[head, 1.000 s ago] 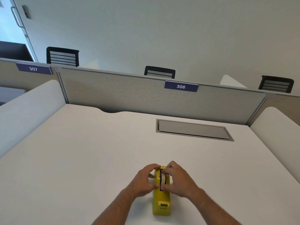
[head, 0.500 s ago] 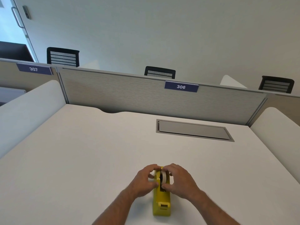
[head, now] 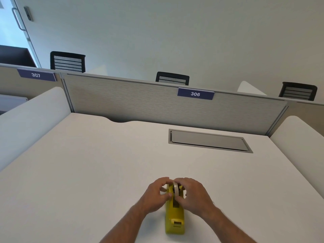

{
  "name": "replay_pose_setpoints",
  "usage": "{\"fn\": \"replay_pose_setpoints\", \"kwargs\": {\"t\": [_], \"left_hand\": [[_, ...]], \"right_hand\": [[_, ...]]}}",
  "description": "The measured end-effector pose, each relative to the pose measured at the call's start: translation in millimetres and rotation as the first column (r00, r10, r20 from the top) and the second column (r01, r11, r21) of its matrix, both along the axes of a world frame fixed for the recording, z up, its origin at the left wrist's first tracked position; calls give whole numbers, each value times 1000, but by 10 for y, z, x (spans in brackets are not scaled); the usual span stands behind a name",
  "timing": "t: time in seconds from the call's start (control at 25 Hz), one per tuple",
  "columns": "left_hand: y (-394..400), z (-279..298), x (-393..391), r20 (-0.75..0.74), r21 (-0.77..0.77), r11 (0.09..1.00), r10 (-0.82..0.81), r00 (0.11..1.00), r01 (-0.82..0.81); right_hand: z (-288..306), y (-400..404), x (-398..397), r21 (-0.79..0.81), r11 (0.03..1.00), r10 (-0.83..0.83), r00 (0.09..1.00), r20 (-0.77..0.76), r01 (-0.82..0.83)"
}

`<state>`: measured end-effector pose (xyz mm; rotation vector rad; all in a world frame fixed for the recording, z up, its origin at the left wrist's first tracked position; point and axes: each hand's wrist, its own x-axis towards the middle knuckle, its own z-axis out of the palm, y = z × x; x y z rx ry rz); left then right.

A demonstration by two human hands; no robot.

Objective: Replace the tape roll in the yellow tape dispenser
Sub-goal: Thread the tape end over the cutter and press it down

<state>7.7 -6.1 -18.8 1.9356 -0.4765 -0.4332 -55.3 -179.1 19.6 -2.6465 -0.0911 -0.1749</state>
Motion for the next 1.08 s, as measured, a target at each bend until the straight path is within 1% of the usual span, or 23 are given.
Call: {"fn": "replay_pose_setpoints", "kwargs": {"t": [0.08, 0.16, 0.24, 0.36, 0.52, 0.64, 0.84, 1.08], "left_hand": [[-22, 35, -4, 44, -85, 990, 120, 992, -116], [-71, 110, -5, 8, -200, 957, 215, 977, -209], [-134, 177, 0, -65, -270, 940, 200, 978, -210], [-165, 234, -5, -113, -313, 929, 168, 979, -196], [-177, 236, -21, -107, -316, 922, 200, 974, -224], [-193, 242, -49, -70, -308, 929, 195, 978, -207], [-207, 248, -48, -40, -286, 936, 204, 978, -207], [-188, 254, -19, -107, -282, 937, 183, 977, -207]], "right_hand": [[51, -16, 4, 119, 992, -36, 999, 0, 36], [95, -29, 12, 263, 962, -69, 998, 0, 67], [122, -44, 20, 366, 926, -97, 995, 3, 89], [137, -77, 34, 452, 883, -132, 991, -13, 123], [109, -104, 30, 497, 855, -150, 988, -34, 147], [95, -117, 29, 540, 825, -164, 985, -50, 165], [129, -128, 46, 530, 832, -156, 986, -58, 163], [140, -141, 38, 571, 810, -112, 991, -74, 134]]}}
